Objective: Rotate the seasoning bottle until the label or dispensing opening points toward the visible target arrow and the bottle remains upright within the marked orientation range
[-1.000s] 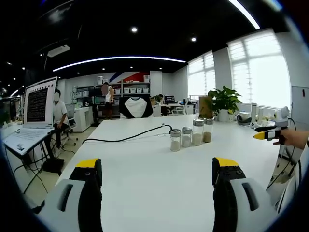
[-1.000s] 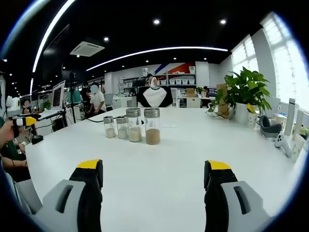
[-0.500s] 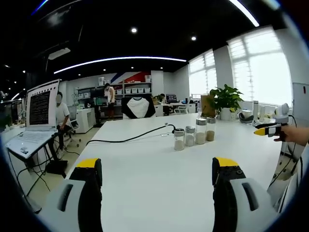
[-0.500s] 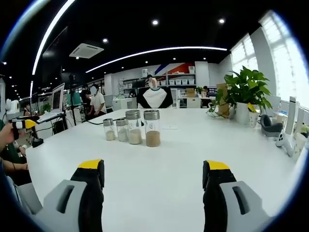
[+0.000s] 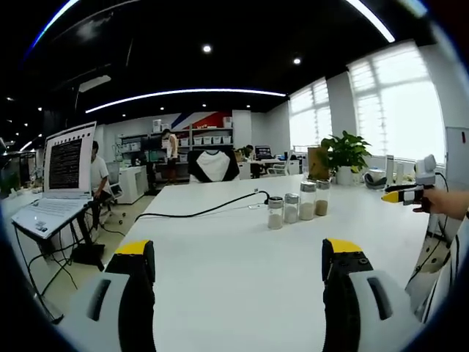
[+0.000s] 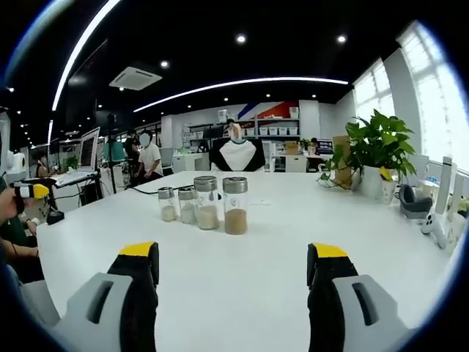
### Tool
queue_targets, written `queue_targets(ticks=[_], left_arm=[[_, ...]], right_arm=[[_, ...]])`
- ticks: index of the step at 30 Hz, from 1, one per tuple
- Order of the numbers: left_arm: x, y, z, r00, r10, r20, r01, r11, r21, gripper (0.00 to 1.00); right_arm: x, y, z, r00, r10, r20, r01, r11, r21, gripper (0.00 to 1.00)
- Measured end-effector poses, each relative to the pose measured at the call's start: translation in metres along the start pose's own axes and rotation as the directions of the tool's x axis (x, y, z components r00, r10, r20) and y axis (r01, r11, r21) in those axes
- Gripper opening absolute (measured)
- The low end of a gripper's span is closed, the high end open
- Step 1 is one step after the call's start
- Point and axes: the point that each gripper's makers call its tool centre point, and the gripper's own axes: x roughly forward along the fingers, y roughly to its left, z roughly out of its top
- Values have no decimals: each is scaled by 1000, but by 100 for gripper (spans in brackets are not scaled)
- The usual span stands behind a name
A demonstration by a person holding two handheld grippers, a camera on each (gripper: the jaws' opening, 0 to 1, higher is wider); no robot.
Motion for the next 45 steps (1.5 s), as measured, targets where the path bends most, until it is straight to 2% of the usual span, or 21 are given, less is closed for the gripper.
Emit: queue_targets(ticks=[5, 9, 11, 14, 18, 30, 40, 45], left_arm=[[2, -2, 0, 1000, -11, 2, 11, 1000, -9, 100], [6, -3, -2, 1000, -19, -5, 19, 1000, -20, 100], [7, -4, -1, 1000, -21, -1, 21, 1000, -16, 100], [8, -4, -1, 1000, -24, 3, 24, 999, -21, 100], [8, -3, -5, 1000, -29, -5, 29, 999, -38, 100], [12, 2, -2, 999, -36, -2, 36, 999, -28, 100], [15, -1, -16, 999, -46, -25, 44, 998, -42, 100], [20, -6, -13, 998, -65, -14, 64, 997, -43, 100]], right_arm=[[-4, -3, 1, 1000, -9, 4, 9, 1000, 10, 82], [-9, -14, 8, 999, -40, 25, 39, 999, 35, 76], [-9, -16, 10, 999, -38, 35, 35, 997, 63, 76], [-8, -15, 12, 999, -36, 33, 34, 998, 58, 75], [-7, -12, 15, 999, -11, 38, 7, 994, 108, 67], [8, -8, 30, 999, -2, 42, -1, 998, 63, 62], [25, -14, 51, 998, 16, 55, -19, 998, 58, 54], [33, -9, 56, 998, 37, 56, -40, 998, 52, 54]])
